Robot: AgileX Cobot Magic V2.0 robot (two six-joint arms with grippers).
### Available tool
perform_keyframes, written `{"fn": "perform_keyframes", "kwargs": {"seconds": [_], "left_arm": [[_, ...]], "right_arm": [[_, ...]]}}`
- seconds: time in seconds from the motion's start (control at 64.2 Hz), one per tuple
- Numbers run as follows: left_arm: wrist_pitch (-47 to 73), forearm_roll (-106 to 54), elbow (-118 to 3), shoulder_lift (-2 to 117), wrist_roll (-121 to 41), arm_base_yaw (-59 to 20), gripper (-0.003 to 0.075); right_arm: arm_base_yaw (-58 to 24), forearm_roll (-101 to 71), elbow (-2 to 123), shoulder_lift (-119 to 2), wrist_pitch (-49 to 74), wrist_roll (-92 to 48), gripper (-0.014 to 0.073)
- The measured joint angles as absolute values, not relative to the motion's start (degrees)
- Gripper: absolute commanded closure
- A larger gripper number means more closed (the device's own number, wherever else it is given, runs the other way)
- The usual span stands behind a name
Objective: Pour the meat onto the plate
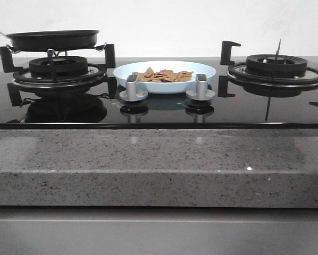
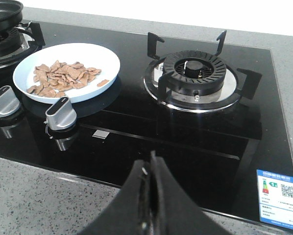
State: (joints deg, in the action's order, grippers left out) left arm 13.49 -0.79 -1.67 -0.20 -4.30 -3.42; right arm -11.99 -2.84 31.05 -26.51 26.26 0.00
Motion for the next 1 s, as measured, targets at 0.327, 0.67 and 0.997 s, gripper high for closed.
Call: {"fn": "perform_keyframes", "kwargs": {"seconds": [0.327,0.67,0.997], "left_arm": [[13.32,-1.34,0.14,-0.20,-4.30,-3.06,0.0741],[11.81,-1.62,0.14,-0.20,-4.30,-3.06,0.0741],[11.81,-1.62,0.14,-0.20,-4.30,-3.06,0.0741]], "right_arm": [[-11.99,-2.84,31.05,-26.51,26.26,0.00,0.0652],[-11.99,-2.84,31.05,-26.51,26.26,0.00,0.0652],[-11.99,-2.84,31.05,-26.51,26.26,0.00,0.0652]]}}
